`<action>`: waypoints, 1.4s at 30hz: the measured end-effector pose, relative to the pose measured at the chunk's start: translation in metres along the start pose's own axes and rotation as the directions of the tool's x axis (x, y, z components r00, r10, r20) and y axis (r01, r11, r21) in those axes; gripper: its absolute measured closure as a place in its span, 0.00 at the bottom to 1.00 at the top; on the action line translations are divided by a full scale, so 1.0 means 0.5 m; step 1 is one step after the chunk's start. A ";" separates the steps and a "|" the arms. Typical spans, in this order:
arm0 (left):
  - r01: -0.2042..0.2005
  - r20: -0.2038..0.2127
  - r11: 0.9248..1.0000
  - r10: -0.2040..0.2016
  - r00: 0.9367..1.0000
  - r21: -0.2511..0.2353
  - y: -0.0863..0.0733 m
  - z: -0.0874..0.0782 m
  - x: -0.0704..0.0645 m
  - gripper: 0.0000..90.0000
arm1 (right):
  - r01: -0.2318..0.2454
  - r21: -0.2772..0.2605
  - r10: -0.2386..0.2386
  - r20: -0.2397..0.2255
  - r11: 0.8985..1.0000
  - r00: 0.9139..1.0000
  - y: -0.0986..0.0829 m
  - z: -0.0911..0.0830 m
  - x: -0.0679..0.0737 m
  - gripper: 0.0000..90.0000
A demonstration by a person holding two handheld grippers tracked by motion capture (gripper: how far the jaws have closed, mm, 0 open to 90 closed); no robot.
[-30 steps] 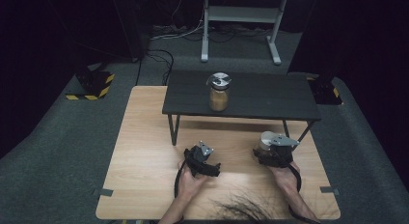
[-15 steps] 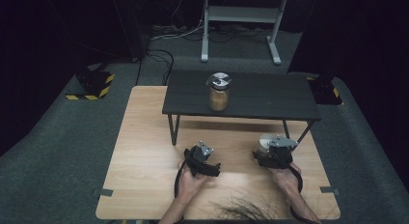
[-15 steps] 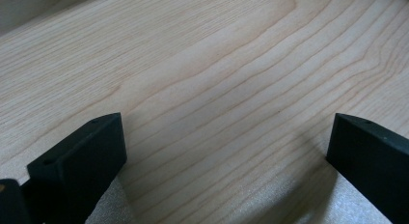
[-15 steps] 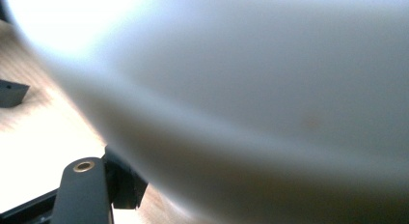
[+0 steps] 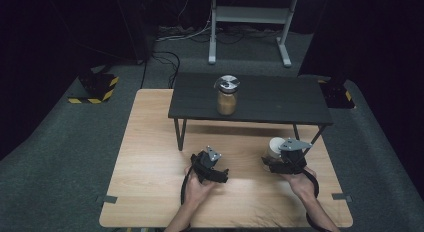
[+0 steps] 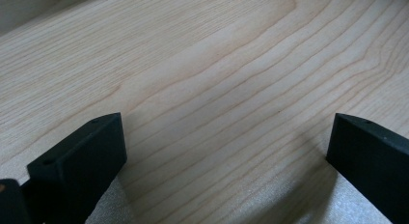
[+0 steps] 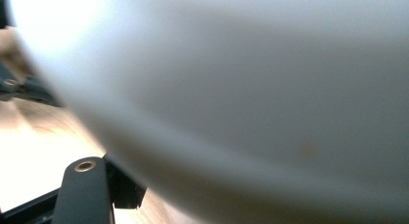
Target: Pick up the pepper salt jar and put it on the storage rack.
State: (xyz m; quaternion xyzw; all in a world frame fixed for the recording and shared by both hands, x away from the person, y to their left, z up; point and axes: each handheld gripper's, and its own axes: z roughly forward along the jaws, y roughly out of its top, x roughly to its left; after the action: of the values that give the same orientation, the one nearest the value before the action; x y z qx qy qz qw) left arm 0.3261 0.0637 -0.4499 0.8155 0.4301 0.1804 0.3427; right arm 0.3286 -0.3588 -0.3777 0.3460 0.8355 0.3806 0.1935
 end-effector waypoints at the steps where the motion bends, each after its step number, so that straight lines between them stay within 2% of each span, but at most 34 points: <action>1: 0.000 0.000 1.000 0.000 1.000 0.000 0.000 0.000 0.000 0.00 | 0.000 0.000 0.000 -0.008 1.000 1.000 0.005 -0.005 -0.002 0.33; 13: 0.001 -0.001 1.000 -0.001 1.000 0.000 0.000 0.000 0.000 0.00 | 0.021 -0.030 -0.024 -0.101 0.999 0.995 0.061 -0.070 -0.028 0.33; 23: 0.002 -0.001 1.000 -0.002 1.000 -0.001 0.000 0.000 0.000 0.00 | 0.067 -0.036 -0.071 -0.124 0.997 0.990 0.114 -0.106 -0.037 0.33; 33: 0.003 -0.001 1.000 -0.003 1.000 -0.001 0.000 0.000 0.000 0.00 | 0.113 -0.045 -0.118 -0.154 0.993 0.981 0.179 -0.146 -0.062 0.33; 38: 0.001 -0.002 1.000 -0.001 1.000 -0.001 0.000 0.000 0.000 0.00 | 0.105 -0.064 -0.115 -0.170 0.992 0.979 0.201 -0.160 -0.080 0.33; 42: 0.003 -0.002 1.000 -0.003 1.000 -0.003 -0.001 0.000 -0.001 0.00 | 0.113 -0.064 -0.122 -0.166 0.992 0.979 0.217 -0.166 -0.085 0.33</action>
State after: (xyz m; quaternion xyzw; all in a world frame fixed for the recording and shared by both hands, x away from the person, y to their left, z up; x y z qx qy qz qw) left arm 0.3259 0.0635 -0.4502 0.8141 0.4316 0.1812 0.3437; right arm 0.3557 -0.3803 -0.2390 0.2572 0.8572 0.4192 0.1531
